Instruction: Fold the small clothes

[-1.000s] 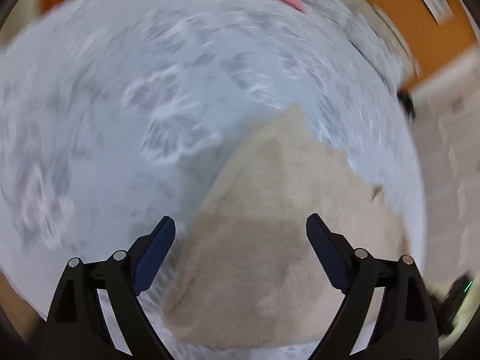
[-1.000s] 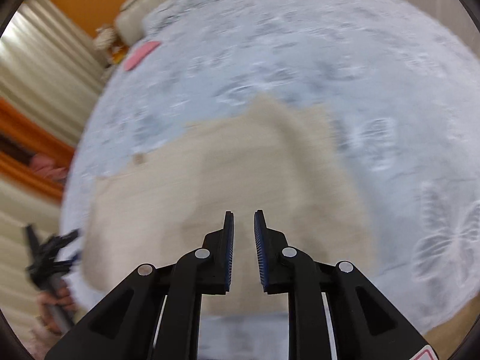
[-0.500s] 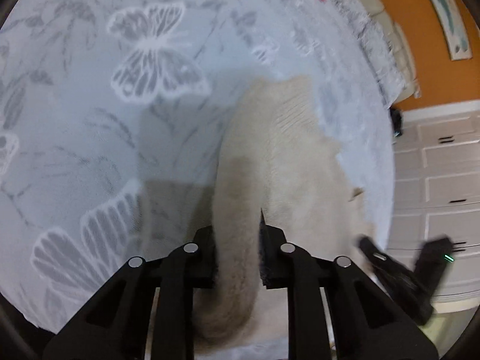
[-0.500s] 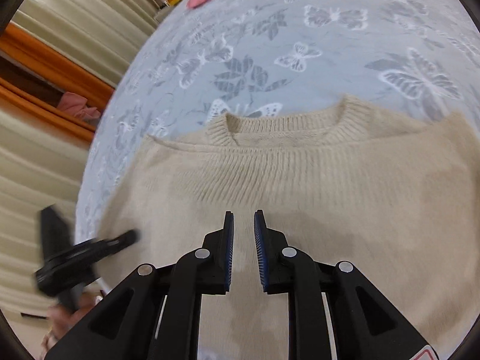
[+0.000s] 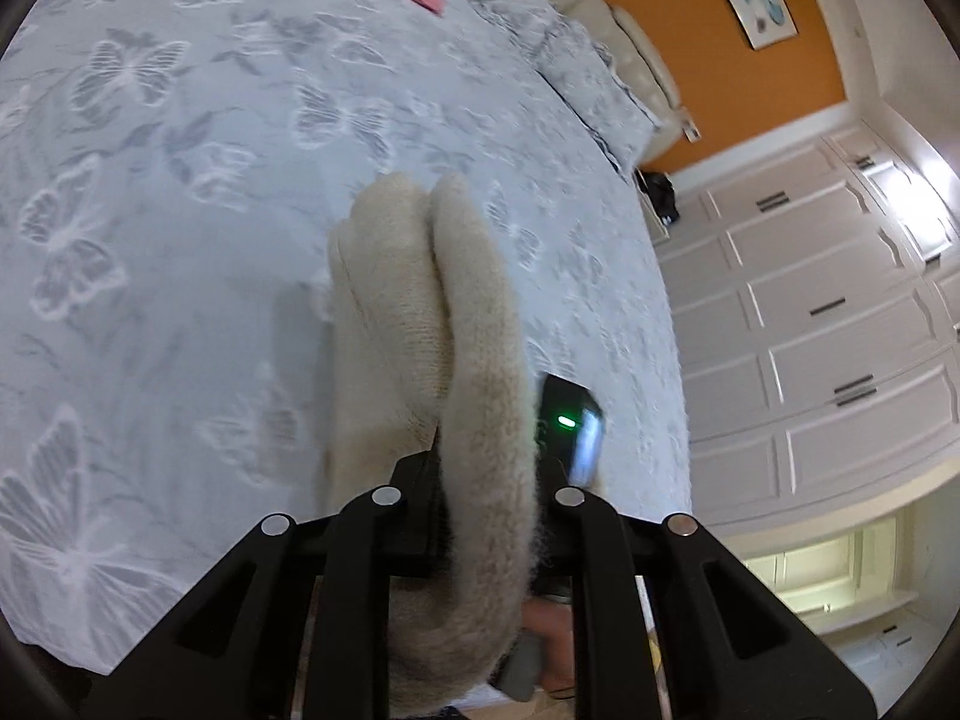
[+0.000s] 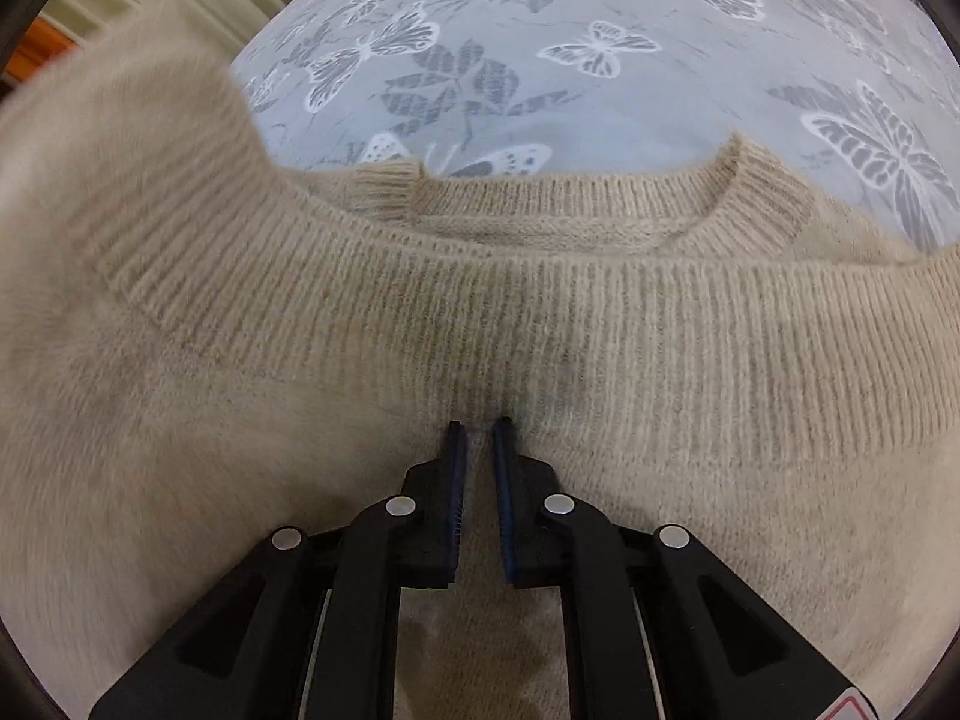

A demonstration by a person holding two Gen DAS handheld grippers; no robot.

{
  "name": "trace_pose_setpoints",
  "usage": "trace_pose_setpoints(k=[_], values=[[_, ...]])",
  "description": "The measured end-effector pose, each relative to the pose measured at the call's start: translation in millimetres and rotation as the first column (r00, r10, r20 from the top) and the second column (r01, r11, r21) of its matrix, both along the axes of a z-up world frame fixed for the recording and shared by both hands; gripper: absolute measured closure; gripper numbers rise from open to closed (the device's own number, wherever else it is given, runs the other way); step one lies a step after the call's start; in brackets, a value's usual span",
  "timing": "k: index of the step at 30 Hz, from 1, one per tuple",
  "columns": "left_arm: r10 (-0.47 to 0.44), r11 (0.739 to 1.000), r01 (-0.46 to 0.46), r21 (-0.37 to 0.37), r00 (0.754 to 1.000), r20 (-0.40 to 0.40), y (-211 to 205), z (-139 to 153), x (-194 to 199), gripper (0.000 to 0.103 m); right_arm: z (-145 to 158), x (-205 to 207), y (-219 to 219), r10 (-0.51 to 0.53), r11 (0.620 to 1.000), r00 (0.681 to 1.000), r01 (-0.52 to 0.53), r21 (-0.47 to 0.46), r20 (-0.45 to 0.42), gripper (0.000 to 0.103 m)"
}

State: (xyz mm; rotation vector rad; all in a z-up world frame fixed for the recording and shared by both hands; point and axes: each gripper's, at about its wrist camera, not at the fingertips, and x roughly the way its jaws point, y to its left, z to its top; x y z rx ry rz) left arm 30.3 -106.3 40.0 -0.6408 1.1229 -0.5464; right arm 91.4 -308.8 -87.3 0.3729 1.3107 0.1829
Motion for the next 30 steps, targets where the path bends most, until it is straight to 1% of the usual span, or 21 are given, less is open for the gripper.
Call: trace_pose_setpoints(k=[4, 12, 17, 21, 22, 23, 24, 26, 28, 30], values=[[-0.023, 1.0, 0.023, 0.014, 1.0, 0.002, -26, 2, -3, 0.088, -4, 5, -2, -0.007, 1.0, 1.0, 0.007, 0.027, 0.002, 0.095], [-0.038, 0.997, 0.037, 0.062, 0.999, 0.004, -55, 4, -9, 0.088, -5, 4, -16, -0.01, 0.997, 1.0, 0.009, 0.078, 0.007, 0.096], [-0.043, 0.995, 0.042, 0.092, 0.999, 0.012, -70, 5, -9, 0.088, -8, 4, -36, -0.038, 0.984, 0.999, 0.039, 0.176, -0.012, 0.098], [-0.047, 0.993, 0.045, 0.111, 0.999, 0.018, -83, 8, -12, 0.088, -4, 1, -58, -0.082, 0.959, 0.996, 0.088, 0.268, -0.033, 0.098], [-0.049, 0.992, 0.046, 0.114, 0.999, 0.016, -86, 8, -12, 0.088, -1, -5, -69, -0.104, 0.953, 0.994, 0.108, 0.284, -0.029, 0.095], [-0.055, 0.992, 0.054, 0.115, 0.998, 0.007, -91, 8, -13, 0.088, 10, -15, -86, -0.143, 0.948, 0.99, 0.138, 0.287, -0.005, 0.093], [-0.059, 0.992, 0.058, 0.114, 0.998, 0.001, -94, 7, -15, 0.088, 16, -23, -96, -0.163, 0.948, 0.987, 0.153, 0.279, 0.014, 0.089], [-0.076, 0.991, 0.076, 0.112, 0.997, -0.004, -108, 6, -18, 0.088, 33, -51, -131, -0.227, 0.949, 0.972, 0.205, 0.239, 0.066, 0.087], [-0.097, 0.989, 0.097, 0.11, 0.995, -0.005, -123, 5, -22, 0.088, 42, -82, -164, -0.287, 0.943, 0.954, 0.264, 0.202, 0.089, 0.087], [-0.137, 0.987, 0.137, 0.083, 0.991, -0.006, -146, 3, -27, 0.095, 50, -115, -201, -0.346, 0.931, 0.932, 0.328, 0.158, 0.104, 0.086]])
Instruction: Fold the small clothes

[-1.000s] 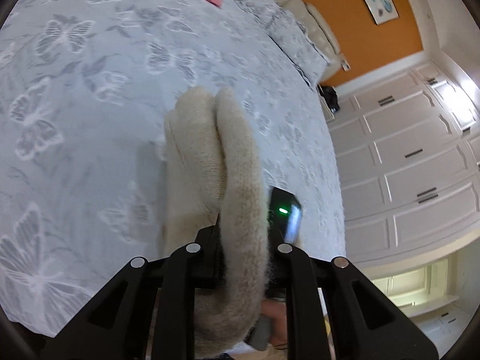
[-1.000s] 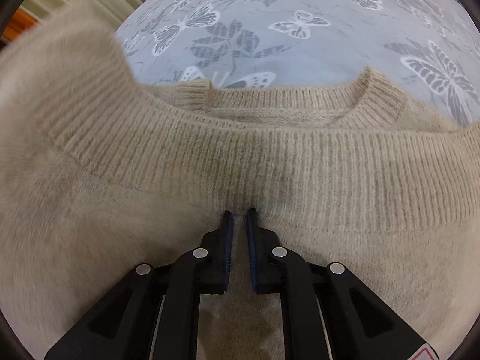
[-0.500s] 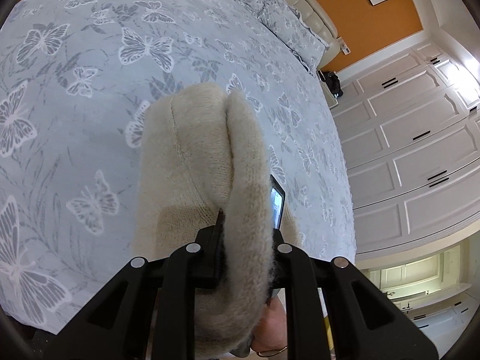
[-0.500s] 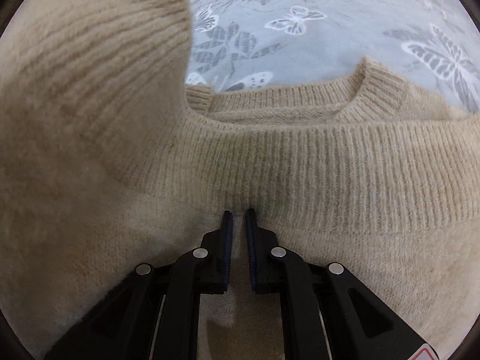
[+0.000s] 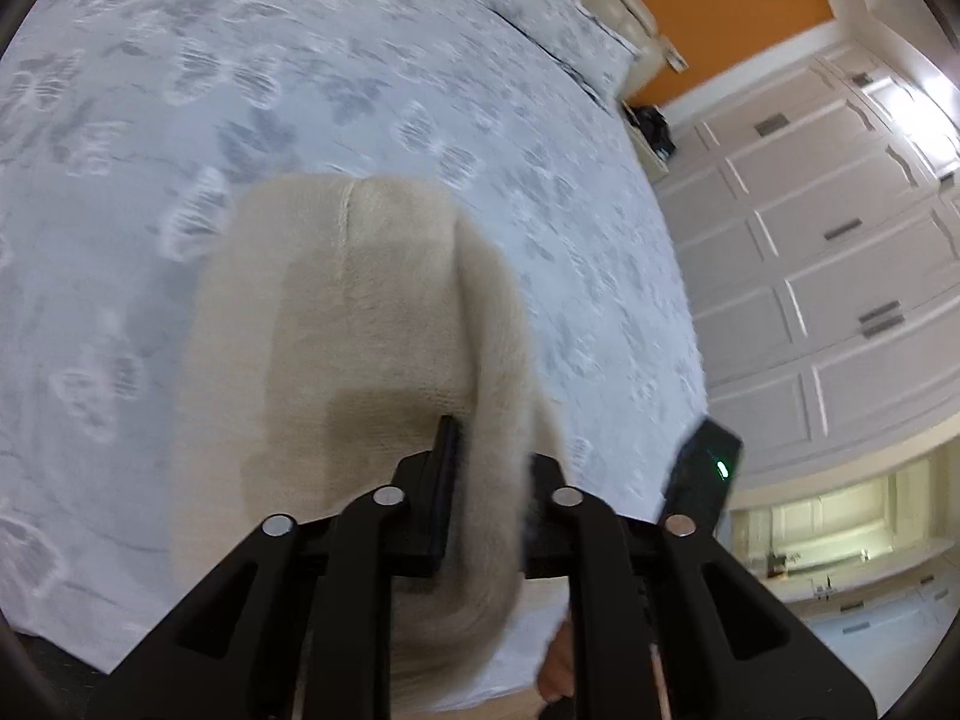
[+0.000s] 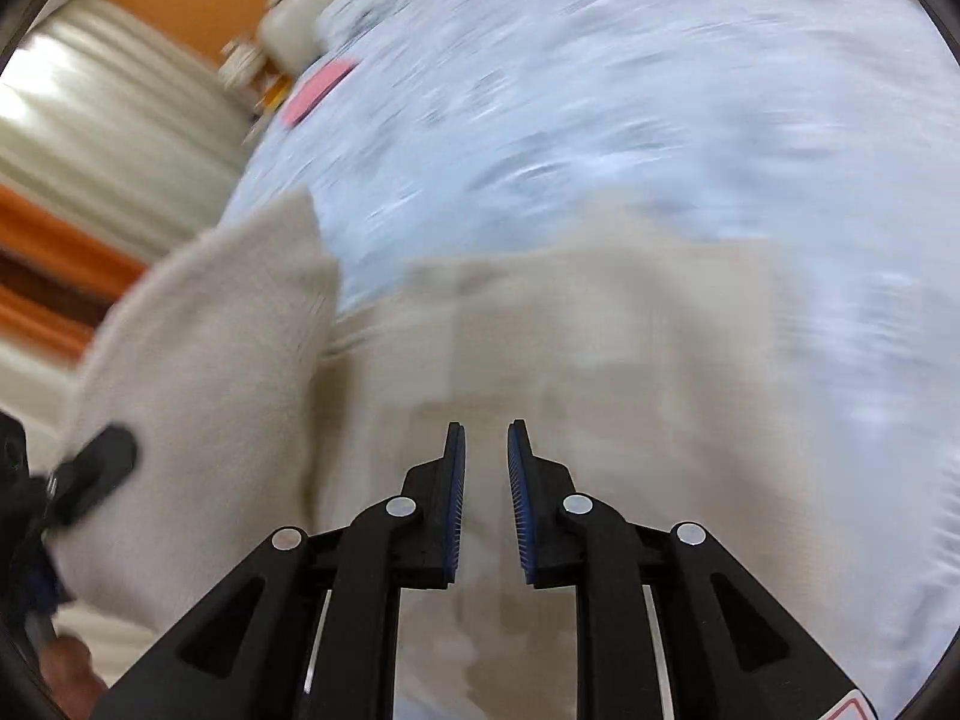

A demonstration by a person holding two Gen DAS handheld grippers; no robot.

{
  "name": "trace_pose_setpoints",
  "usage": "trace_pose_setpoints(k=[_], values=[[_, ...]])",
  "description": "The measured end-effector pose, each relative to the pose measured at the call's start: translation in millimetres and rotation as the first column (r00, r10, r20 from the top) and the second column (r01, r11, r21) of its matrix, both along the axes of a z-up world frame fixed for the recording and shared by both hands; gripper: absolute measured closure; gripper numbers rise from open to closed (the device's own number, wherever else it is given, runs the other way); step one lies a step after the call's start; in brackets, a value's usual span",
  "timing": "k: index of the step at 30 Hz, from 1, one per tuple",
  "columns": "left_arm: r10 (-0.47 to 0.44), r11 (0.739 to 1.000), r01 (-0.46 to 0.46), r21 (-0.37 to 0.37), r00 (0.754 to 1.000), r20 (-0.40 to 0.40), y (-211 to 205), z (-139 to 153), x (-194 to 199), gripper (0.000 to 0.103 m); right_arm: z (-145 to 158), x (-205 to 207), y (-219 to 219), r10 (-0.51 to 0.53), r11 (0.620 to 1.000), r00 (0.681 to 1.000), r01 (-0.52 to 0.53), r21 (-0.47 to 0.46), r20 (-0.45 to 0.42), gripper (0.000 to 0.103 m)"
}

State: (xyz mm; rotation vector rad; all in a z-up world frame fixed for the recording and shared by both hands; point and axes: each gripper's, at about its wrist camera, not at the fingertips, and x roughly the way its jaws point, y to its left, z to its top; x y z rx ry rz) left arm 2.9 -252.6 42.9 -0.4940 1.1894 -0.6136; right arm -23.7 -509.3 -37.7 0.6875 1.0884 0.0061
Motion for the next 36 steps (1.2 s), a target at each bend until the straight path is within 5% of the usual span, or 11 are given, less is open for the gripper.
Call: trace_pose_setpoints(k=[6, 9, 11, 13, 18, 25, 29, 30, 31, 32, 36], values=[[-0.087, 0.991, 0.09, 0.101, 0.996, -0.036, -76, -33, -20, 0.083, 2, -79, -55, -0.103, 0.994, 0.994, 0.102, -0.028, -0.04, 0.081], [-0.057, 0.997, 0.062, 0.044, 0.993, -0.107, -74, -47, -35, 0.074, 4, -82, -52, -0.092, 0.996, 0.995, 0.092, 0.01, -0.043, 0.062], [-0.047, 0.998, 0.049, 0.03, 0.997, -0.062, -61, -38, -49, 0.045, 16, -81, -44, -0.062, 0.997, 0.998, 0.063, 0.048, -0.005, 0.048], [-0.045, 0.997, 0.044, 0.064, 0.999, 0.01, -43, -27, -62, 0.038, 27, -72, -31, -0.031, 0.996, 0.999, 0.028, 0.079, 0.035, 0.026], [-0.069, 0.974, 0.041, 0.224, 0.991, 0.118, 19, -10, -77, 0.033, 34, -19, 16, 0.117, 0.992, 0.993, -0.118, 0.051, 0.027, 0.02], [-0.013, 0.969, -0.011, 0.247, 0.995, 0.096, 83, -13, -88, 0.031, -8, 21, 69, 0.182, 0.977, 0.975, -0.165, 0.135, -0.128, 0.02], [-0.013, 0.973, -0.006, 0.231, 0.997, 0.081, 101, -18, -93, 0.03, 7, 11, 95, 0.196, 0.965, 0.978, -0.181, 0.188, -0.066, 0.02], [-0.016, 0.974, -0.003, 0.228, 0.997, 0.081, 103, -18, -94, 0.03, 8, 12, 101, 0.209, 0.962, 0.976, -0.195, 0.19, -0.056, 0.025], [-0.017, 0.974, -0.001, 0.228, 0.997, 0.08, 105, -19, -95, 0.03, 6, 13, 108, 0.226, 0.958, 0.973, -0.212, 0.192, -0.054, 0.066], [-0.022, 0.975, 0.005, 0.224, 0.997, 0.075, 106, -20, -95, 0.03, 4, 15, 117, 0.256, 0.954, 0.965, -0.242, 0.176, -0.06, 0.092], [-0.013, 0.981, -0.001, 0.193, 0.997, 0.07, 115, -15, -100, 0.03, 53, 9, 107, 0.226, 0.974, 0.972, -0.228, 0.017, 0.06, 0.091]])
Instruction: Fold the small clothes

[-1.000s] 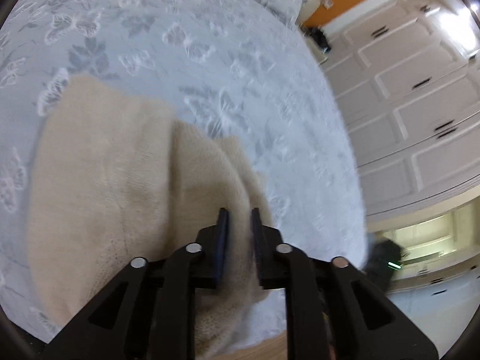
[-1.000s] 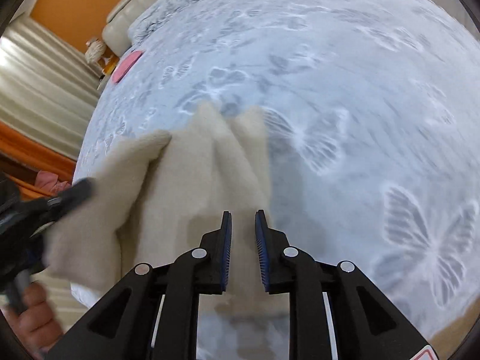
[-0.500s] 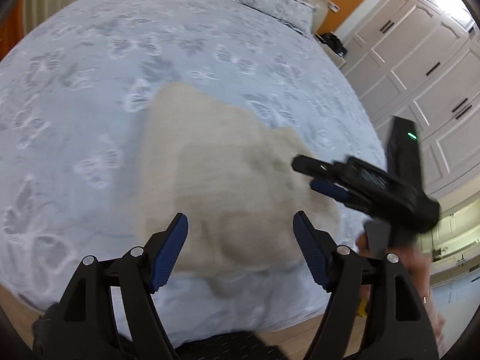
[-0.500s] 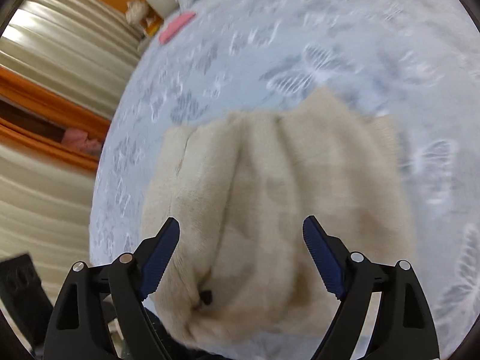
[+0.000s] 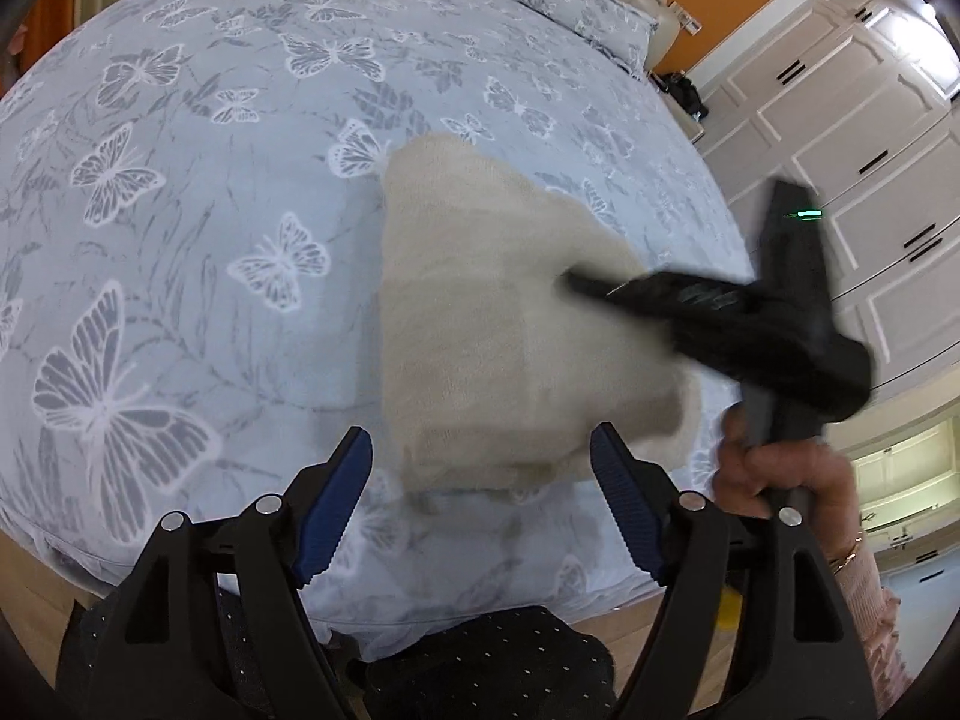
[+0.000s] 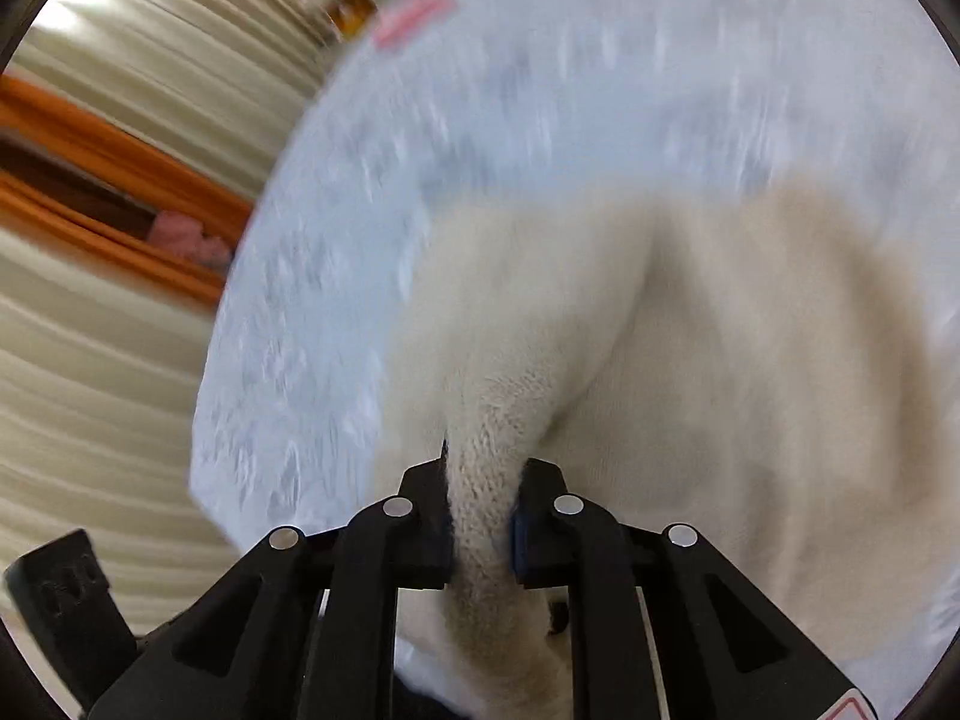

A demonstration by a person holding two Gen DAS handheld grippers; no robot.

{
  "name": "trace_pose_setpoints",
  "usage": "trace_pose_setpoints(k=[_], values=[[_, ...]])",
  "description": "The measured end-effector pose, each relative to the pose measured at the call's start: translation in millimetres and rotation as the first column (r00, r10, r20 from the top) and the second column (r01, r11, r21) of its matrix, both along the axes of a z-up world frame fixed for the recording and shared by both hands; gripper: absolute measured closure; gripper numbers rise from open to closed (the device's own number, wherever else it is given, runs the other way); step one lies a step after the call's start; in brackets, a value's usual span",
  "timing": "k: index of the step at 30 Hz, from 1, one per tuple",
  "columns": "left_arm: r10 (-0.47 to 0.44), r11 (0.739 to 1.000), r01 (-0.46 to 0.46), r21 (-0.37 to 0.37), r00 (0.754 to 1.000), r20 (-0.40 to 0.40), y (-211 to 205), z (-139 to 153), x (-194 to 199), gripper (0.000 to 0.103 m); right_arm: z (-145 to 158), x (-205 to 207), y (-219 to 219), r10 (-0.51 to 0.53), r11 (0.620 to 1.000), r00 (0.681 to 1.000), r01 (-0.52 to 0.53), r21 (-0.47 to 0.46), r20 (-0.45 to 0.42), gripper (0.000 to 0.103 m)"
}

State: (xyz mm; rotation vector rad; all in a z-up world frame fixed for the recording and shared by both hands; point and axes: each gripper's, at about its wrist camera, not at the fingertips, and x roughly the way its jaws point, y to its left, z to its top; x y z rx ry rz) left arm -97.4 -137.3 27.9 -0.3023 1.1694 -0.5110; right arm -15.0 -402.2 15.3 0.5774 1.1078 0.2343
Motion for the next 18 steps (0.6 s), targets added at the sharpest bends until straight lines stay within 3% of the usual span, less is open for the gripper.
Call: trace_pose_setpoints(k=[2, 3, 4, 6, 8, 10, 11, 12, 13, 15, 17, 18], values=[[-0.008, 1.0, 0.008, -0.015, 1.0, 0.014, 3, 5, -2, 0.026, 19, -9, -22, -0.033, 0.994, 0.999, 0.037, -0.1, 0.043, 0.089], [-0.015, 1.0, 0.016, -0.017, 1.0, 0.022, 4, 6, -3, 0.025, 14, -7, -28, -0.038, 0.99, 0.999, 0.041, -0.137, 0.024, 0.08], [-0.022, 1.0, 0.022, -0.014, 0.999, 0.03, 5, 5, -4, 0.024, -2, -8, -37, -0.037, 0.983, 0.999, 0.03, -0.181, -0.039, 0.075], [-0.033, 0.999, 0.033, -0.006, 0.999, 0.026, 3, 1, -3, 0.024, -33, -10, -44, -0.047, 0.975, 0.988, 0.014, -0.224, -0.146, 0.074], [-0.029, 0.999, 0.029, -0.018, 1.0, 0.003, 3, -4, -2, 0.024, -56, -17, -47, -0.056, 0.982, 0.976, 0.016, -0.188, -0.209, 0.061], [-0.024, 0.999, 0.024, -0.03, 1.0, -0.002, 2, -4, -3, 0.024, -55, -20, -44, -0.084, 0.981, 0.98, 0.051, -0.187, -0.178, 0.042], [-0.024, 0.999, 0.024, -0.029, 1.0, 0.001, 2, -3, -4, 0.024, -51, -20, -41, -0.113, 0.973, 0.981, 0.077, -0.219, -0.155, 0.034], [-0.027, 0.999, 0.027, -0.026, 1.0, 0.0, 1, -3, -5, 0.024, -49, -18, -37, -0.132, 0.962, 0.981, 0.092, -0.256, -0.143, 0.02], [-0.032, 0.999, 0.032, -0.024, 0.999, -0.001, 1, -4, -5, 0.023, -50, -15, -32, -0.146, 0.944, 0.98, 0.097, -0.317, -0.136, 0.017], [-0.046, 0.999, 0.046, -0.008, 0.999, -0.006, -2, -6, -5, 0.023, -62, -6, -24, -0.121, 0.943, 0.98, 0.063, -0.325, -0.161, 0.018], [-0.051, 0.999, 0.051, 0.002, 0.999, -0.008, -4, -7, -5, 0.023, -74, -6, -32, -0.134, 0.966, 0.97, 0.083, -0.243, -0.201, 0.028], [-0.05, 0.999, 0.05, 0.001, 0.999, -0.009, -5, -7, -4, 0.023, -72, -6, -33, -0.137, 0.975, 0.971, 0.097, -0.2, -0.195, 0.052]])
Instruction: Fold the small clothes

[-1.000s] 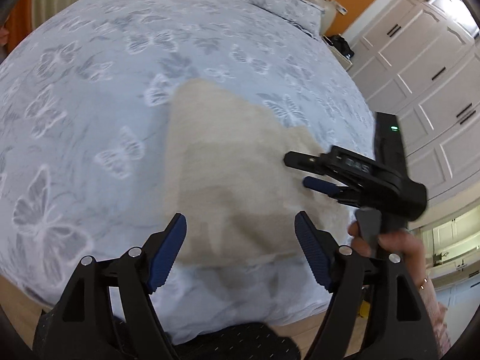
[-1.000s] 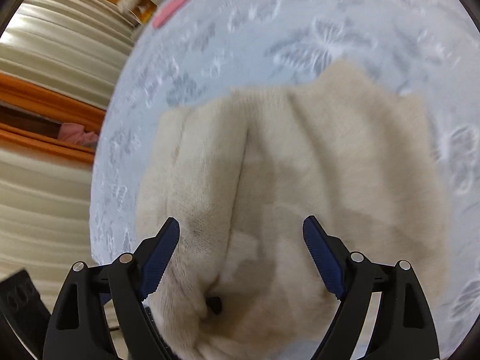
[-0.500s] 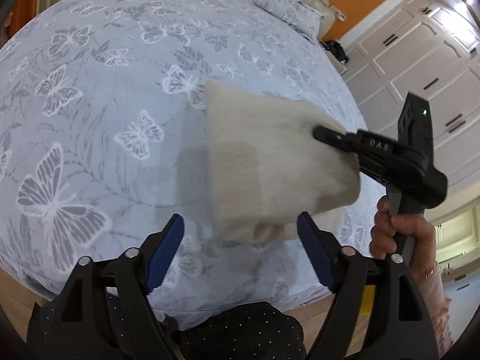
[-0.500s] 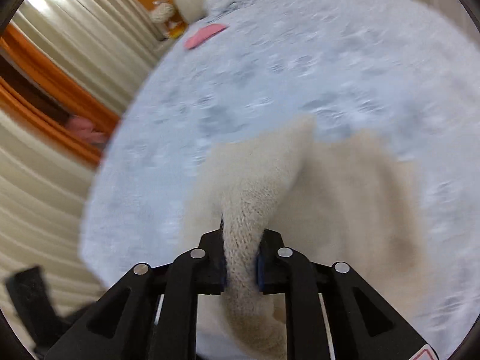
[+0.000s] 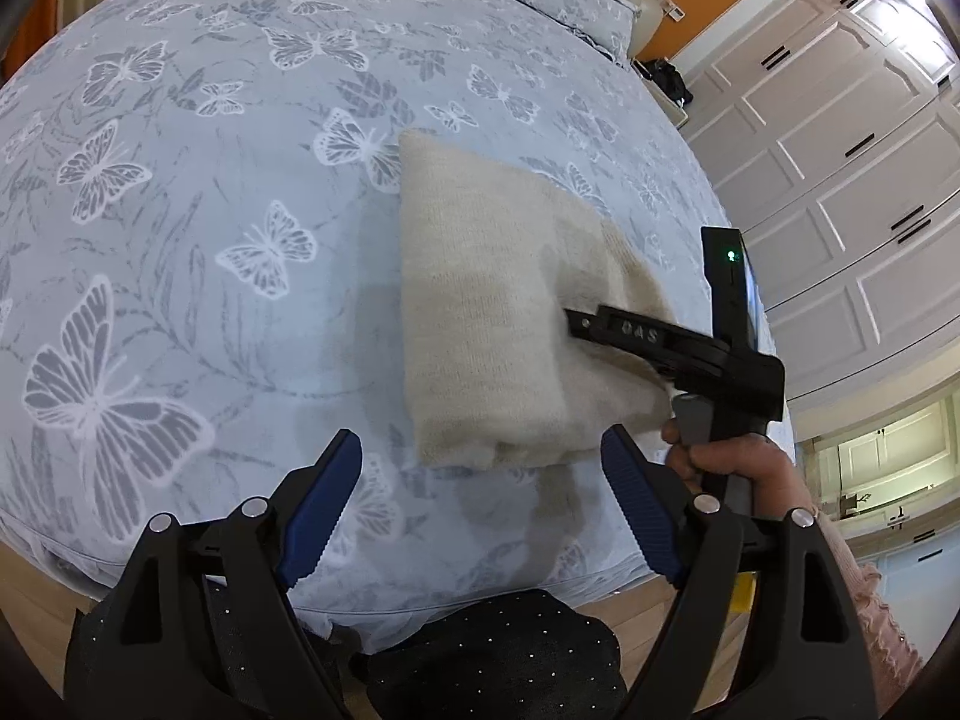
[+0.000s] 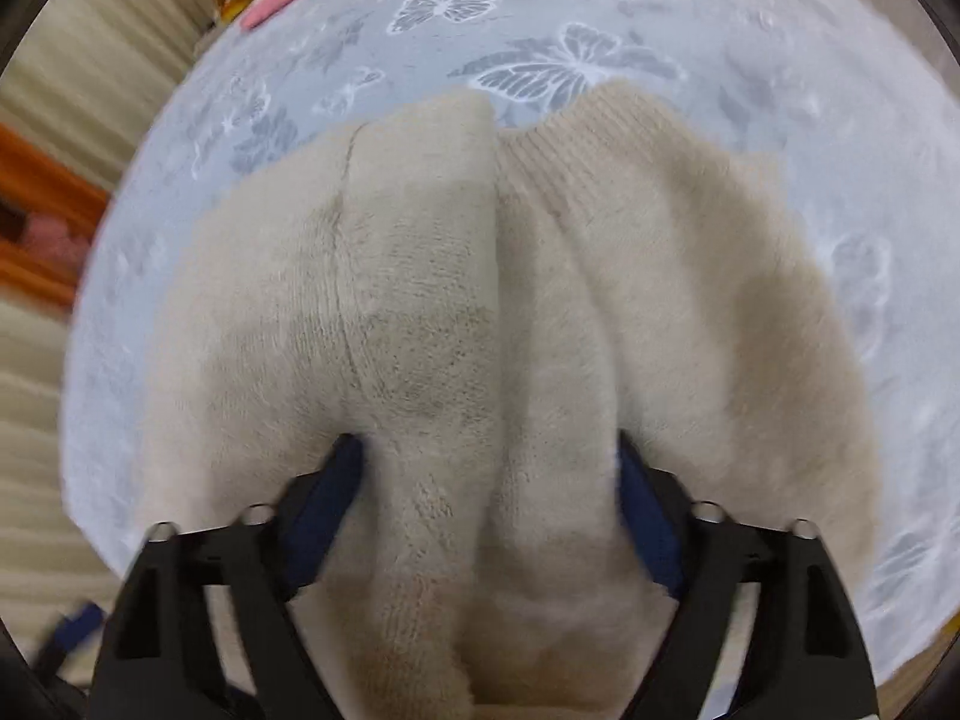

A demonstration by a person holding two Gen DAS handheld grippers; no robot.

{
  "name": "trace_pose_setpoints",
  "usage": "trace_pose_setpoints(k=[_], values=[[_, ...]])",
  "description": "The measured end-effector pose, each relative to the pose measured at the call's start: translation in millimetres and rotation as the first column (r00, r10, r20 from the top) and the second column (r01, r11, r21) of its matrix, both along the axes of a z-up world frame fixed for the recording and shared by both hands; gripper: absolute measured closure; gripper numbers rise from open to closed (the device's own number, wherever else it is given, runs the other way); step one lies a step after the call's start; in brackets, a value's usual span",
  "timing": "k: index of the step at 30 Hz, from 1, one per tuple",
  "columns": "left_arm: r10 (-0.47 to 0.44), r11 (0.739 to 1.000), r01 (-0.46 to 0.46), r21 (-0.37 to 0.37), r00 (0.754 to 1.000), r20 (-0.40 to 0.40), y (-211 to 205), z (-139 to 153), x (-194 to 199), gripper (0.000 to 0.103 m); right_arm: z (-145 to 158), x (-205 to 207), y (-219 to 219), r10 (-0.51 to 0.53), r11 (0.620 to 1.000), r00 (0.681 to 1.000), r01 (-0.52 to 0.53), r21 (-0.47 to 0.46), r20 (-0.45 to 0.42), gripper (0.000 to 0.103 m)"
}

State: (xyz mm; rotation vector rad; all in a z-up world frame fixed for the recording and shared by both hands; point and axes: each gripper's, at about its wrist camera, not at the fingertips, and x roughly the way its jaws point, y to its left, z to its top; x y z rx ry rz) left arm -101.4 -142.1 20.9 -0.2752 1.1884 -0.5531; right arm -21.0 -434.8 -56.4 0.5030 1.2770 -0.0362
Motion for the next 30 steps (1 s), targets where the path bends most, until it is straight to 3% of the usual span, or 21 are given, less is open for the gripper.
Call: trace_pose_setpoints(k=[1, 3, 6, 8, 10, 13, 16, 17, 21, 25, 30], values=[[0.004, 1.0, -0.004, 0.0, 1.0, -0.001, -1, 0, 0, 0.023, 2, 0, 0, 0.004, 0.999, 1.0, -0.005, 0.035, 0.01, 0.076], [0.011, 1.0, -0.011, -0.006, 1.0, -0.014, -4, -1, 2, 0.023, 20, 4, -1, 0.0, 0.995, 0.999, -0.005, 0.099, 0.053, 0.082], [0.017, 1.0, -0.018, -0.025, 0.999, -0.032, -10, 0, 6, 0.023, 79, -1, -16, -0.003, 0.985, 0.974, -0.036, 0.167, 0.228, 0.083], [0.011, 0.999, -0.011, -0.032, 1.0, -0.016, -16, 5, 7, 0.023, 119, -12, -31, -0.011, 0.993, 0.947, -0.028, 0.115, 0.322, 0.083], [-0.004, 0.999, 0.004, -0.032, 1.0, 0.0, -21, 9, 8, 0.023, 134, -24, -54, -0.043, 0.996, 0.932, 0.012, 0.09, 0.359, 0.083], [-0.025, 0.999, 0.025, -0.034, 1.0, 0.011, -34, 7, 9, 0.021, 103, -43, -91, -0.065, 0.998, 0.958, 0.068, -0.002, 0.28, 0.081], [-0.037, 0.999, 0.037, -0.023, 0.999, -0.007, -51, -3, 13, 0.021, 13, -50, -114, -0.1, 0.995, 0.994, 0.099, 0.026, 0.054, 0.076], [-0.045, 0.999, 0.045, -0.024, 0.999, -0.013, -59, -6, 15, 0.021, -6, -58, -119, -0.118, 0.992, 0.992, 0.116, 0.056, 0.045, 0.074], [-0.051, 0.998, 0.05, -0.043, 0.998, -0.046, -83, -13, 28, 0.021, 8, -70, -134, -0.22, 0.969, 0.969, 0.203, 0.143, 0.112, 0.065], [-0.027, 0.994, 0.017, -0.104, 0.995, -0.093, -99, -21, 49, 0.016, 12, -68, -136, -0.232, 0.968, 0.966, 0.218, 0.12, 0.114, 0.034], [0.021, 0.996, -0.035, -0.077, 0.984, -0.176, -121, -54, 81, 0.016, -17, -72, -135, -0.222, 0.963, 0.974, 0.212, 0.167, 0.044, 0.026]])
